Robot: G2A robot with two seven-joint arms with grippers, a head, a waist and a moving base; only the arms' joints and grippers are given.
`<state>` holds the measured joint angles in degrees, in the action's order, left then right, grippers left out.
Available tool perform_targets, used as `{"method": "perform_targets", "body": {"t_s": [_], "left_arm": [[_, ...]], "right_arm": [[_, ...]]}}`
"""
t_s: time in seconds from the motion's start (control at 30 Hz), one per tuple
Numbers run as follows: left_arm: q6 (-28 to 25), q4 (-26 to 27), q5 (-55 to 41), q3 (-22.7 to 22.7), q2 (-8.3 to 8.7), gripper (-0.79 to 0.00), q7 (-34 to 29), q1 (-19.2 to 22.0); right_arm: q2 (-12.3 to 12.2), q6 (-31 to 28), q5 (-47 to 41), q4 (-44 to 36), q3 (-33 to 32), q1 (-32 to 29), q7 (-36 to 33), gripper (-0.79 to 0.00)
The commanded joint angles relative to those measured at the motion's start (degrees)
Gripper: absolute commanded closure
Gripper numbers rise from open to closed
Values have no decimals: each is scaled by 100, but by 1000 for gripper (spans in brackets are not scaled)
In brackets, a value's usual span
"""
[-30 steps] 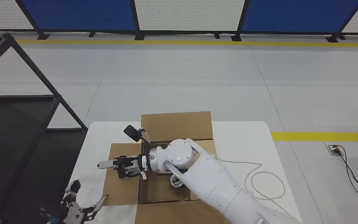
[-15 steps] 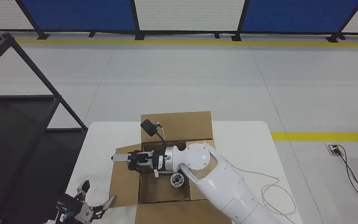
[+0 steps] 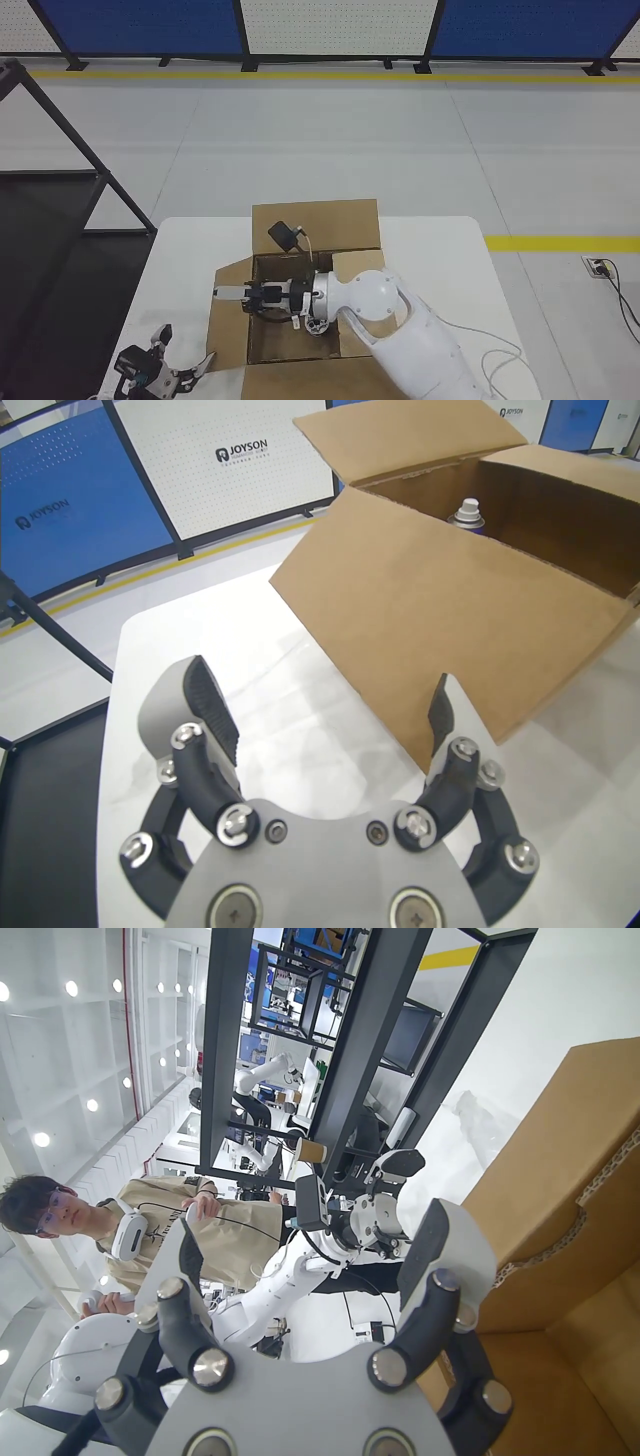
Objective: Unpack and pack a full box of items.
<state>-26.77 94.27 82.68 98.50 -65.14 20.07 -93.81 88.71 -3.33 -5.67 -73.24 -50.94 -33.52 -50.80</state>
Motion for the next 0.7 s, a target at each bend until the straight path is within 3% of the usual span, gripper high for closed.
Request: {"method": "perform_targets", "body": {"t_s": [0.0,0.3,0.67], "left_arm": [[3,-10,10,-13,2,-785,4,6],[29,162,-81,161,23,-785,234,-115],[-35,713,-362,587,39,-785,872,-568]], "right_arm": [[-7,14,13,-32,-13,-23,-4,-785],[-14,56,23,-59,-14,-52,-17,-785],[37,21,-67,161,79,102,-31,-785]]}}
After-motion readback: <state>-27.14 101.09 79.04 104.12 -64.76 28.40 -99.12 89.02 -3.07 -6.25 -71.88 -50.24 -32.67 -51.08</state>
